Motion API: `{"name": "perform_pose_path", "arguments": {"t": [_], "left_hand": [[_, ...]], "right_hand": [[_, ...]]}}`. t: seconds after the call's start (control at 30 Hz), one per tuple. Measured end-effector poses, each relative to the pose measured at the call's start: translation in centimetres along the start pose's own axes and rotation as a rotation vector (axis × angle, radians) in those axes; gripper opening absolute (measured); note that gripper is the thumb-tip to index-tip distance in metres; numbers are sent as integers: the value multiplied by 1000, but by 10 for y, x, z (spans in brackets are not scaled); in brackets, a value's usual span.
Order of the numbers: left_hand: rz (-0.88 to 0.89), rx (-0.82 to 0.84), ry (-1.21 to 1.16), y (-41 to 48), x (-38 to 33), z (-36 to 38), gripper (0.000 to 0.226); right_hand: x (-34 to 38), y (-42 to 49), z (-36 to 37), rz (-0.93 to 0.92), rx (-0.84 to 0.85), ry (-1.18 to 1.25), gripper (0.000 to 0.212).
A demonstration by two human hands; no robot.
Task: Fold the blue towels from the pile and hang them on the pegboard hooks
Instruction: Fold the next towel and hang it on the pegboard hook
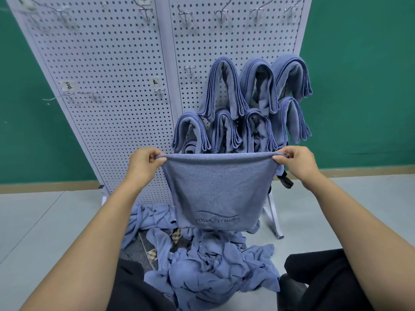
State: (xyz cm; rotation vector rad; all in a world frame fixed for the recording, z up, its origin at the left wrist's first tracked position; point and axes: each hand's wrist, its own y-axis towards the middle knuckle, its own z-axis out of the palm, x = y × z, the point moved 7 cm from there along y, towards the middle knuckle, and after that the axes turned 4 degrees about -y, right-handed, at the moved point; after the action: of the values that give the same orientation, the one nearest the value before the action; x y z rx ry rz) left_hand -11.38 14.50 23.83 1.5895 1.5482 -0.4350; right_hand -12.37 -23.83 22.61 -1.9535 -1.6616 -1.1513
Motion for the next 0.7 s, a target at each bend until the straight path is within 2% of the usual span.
{"name": "perform_pose_path", "arguments": {"t": [0.07,0.23,0.3,0.37,0.43,0.53,0.63,0.7], "left_hand": [[-83,28,-138,4,9,1,12],[-351,147,-829,5,17,8,14],[-484,147,-982,1,19,15,12],[-612,125,-1036,-4,21,24,12],[-658,90,-1081,-7,14,31,10],[-596,129,-1072,-11,-9,44,5],[-485,193,-973,-19,-37,62,2],[-405,221,-883,-26,-53,73,2]], "right_hand": [[-1,1,-1,-2,23,59,13],[-1,0,3,160,164,711,20],[0,-1,9,263,184,857,19],[1,-4,16,354,185,899,15],[8,-8,23,374,206,900,12],[24,-11,33,314,245,884,8],[48,-20,46,204,278,720,4],[64,-28,57,139,288,669,10]]}}
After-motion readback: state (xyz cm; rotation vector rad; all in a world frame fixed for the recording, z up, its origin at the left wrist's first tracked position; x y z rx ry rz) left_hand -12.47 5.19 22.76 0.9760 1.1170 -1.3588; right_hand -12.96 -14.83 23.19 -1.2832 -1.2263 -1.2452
